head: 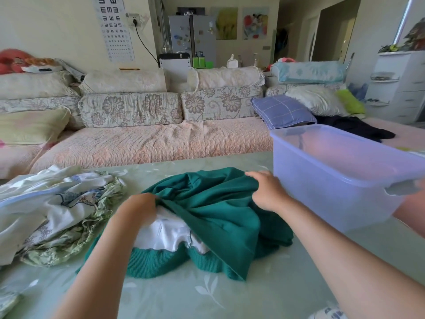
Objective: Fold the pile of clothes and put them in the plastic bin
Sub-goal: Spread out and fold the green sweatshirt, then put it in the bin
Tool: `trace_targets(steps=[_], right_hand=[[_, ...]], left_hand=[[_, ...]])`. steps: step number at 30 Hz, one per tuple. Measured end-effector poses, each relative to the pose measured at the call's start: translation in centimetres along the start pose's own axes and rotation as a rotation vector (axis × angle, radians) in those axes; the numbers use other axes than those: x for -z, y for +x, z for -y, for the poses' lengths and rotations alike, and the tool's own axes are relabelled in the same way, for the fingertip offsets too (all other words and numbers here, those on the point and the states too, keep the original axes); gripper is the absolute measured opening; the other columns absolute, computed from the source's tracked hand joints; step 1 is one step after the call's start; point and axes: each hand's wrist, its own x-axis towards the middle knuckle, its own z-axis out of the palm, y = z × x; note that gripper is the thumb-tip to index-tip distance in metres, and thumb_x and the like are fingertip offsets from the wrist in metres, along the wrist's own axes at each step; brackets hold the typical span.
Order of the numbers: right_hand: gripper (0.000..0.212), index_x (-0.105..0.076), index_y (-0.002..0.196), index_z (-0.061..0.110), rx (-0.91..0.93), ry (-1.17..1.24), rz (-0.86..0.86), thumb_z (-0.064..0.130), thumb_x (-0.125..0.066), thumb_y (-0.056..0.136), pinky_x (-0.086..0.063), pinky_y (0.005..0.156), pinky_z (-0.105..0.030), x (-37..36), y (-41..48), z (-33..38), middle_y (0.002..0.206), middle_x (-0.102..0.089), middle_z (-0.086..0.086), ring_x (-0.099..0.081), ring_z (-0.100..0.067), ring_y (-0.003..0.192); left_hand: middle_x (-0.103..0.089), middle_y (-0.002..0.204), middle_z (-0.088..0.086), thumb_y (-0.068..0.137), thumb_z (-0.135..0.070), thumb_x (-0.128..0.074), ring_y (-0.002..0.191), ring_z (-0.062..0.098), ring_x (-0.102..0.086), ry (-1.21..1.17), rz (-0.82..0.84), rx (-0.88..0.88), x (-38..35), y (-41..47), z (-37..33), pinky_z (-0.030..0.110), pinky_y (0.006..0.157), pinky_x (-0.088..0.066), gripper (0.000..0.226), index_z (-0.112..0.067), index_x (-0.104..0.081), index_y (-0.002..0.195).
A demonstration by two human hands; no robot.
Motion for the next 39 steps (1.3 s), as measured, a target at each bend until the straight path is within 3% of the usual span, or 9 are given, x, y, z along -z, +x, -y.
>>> trace_targets(steps=[4, 9, 14, 16, 21, 26, 31, 35, 39], right_hand=[[0.080, -0.013, 0.158, 0.040, -0.076, -0.066, 0.331, 0.016, -0.050, 0.091, -0.037, 0.113, -0.040, -2.3, 0.3, -1.4, 0.161, -0.026, -0.010, -0.036, -0.031, 0.142], [0.030, -0.074, 0.104, 0.020, 0.105, 0.092, 0.081, 0.004, -0.052, 0.090, -0.048, 0.091, -0.025, -2.5, 0.8, 0.3, 0.114, -0.071, -0.002, -0.064, -0.022, 0.107], [0.036, -0.076, 0.090, 0.032, 0.299, 0.534, 0.007, 0.002, -0.059, 0.078, -0.052, 0.098, -0.035, -1.9, 0.9, 4.3, 0.097, -0.076, 0.013, -0.070, -0.010, 0.098], [0.040, -0.073, 0.087, 0.038, 0.297, 0.630, 0.002, 0.000, -0.063, 0.079, -0.053, 0.098, -0.036, -2.0, 1.1, 4.6, 0.096, -0.075, 0.014, -0.071, -0.009, 0.095], [0.052, -0.055, 0.119, 0.036, 0.241, 0.345, -0.114, 0.014, -0.072, 0.075, -0.041, 0.102, -0.028, -1.6, 0.5, 3.7, 0.124, -0.050, 0.006, -0.049, -0.015, 0.121], [0.099, -0.019, 0.156, 0.035, 0.033, 0.129, 0.251, 0.036, -0.077, 0.076, -0.041, 0.106, -0.035, -1.9, 0.2, 3.8, 0.151, -0.034, -0.003, -0.041, -0.025, 0.136], [0.038, -0.066, 0.127, 0.028, 0.172, -0.040, 0.123, 0.017, -0.063, 0.091, -0.047, 0.102, -0.033, -3.2, 0.6, 5.2, 0.135, -0.061, 0.002, -0.059, -0.021, 0.120], [0.025, -0.076, 0.109, 0.022, 0.320, 0.410, -0.113, 0.009, -0.066, 0.091, -0.045, 0.099, -0.025, -1.9, 0.2, 9.3, 0.114, -0.073, 0.007, -0.064, -0.013, 0.109], [0.027, -0.073, 0.106, 0.025, 0.324, 0.955, -0.104, 0.003, -0.067, 0.090, -0.050, 0.104, -0.037, -1.0, -0.1, 12.3, 0.110, -0.074, 0.004, -0.068, -0.012, 0.106]], left_hand=[[-0.053, 0.136, 0.006, 0.092, 0.001, -0.033, 0.122, 0.024, -0.051, 0.040, 0.167, -0.002, 2.4, -1.8, -2.2, 0.032, 0.102, -0.043, 0.055, -0.021, -0.054, 0.138], [-0.043, 0.143, 0.002, 0.090, -0.007, -0.046, 0.130, 0.024, -0.040, -0.455, -0.323, -0.245, 3.5, -1.8, -8.2, 0.038, 0.109, -0.034, 0.052, -0.026, -0.050, 0.139], [-0.040, 0.144, 0.003, 0.081, -0.023, -0.063, 0.127, 0.027, -0.045, -0.576, -0.173, -0.370, 0.1, -0.6, -11.4, 0.036, 0.108, -0.037, 0.086, -0.051, -0.017, 0.149], [-0.050, 0.126, 0.005, 0.080, -0.006, -0.055, 0.114, 0.026, -0.055, -0.632, -0.258, -0.344, 0.0, 0.1, -10.4, 0.025, 0.097, -0.040, 0.081, -0.048, -0.032, 0.146], [-0.054, 0.118, 0.004, 0.077, 0.010, -0.038, 0.106, 0.025, -0.054, -0.588, -0.477, -0.146, 1.7, 0.0, -6.2, 0.025, 0.089, -0.041, 0.069, -0.030, -0.065, 0.127], [-0.054, 0.119, 0.009, 0.083, 0.002, -0.043, 0.109, 0.032, -0.054, -0.251, -0.377, 0.149, 1.8, -0.9, -0.2, 0.042, 0.079, -0.053, 0.059, -0.029, -0.061, 0.130], [-0.042, 0.142, 0.013, 0.083, -0.006, -0.047, 0.134, 0.035, -0.036, -0.044, -0.105, 0.160, 2.6, -2.1, -0.6, 0.051, 0.108, -0.038, 0.054, -0.016, -0.047, 0.136], [-0.024, 0.157, -0.007, 0.080, -0.006, -0.052, 0.146, 0.018, -0.017, -0.354, -0.339, -0.299, 4.3, -3.0, -4.0, 0.043, 0.119, -0.016, 0.084, -0.033, -0.022, 0.154], [-0.050, 0.138, 0.003, 0.081, -0.034, -0.066, 0.126, 0.026, -0.046, -0.391, -0.391, -0.341, 3.0, -2.3, -5.7, 0.043, 0.101, -0.043, 0.096, -0.047, -0.004, 0.152]])
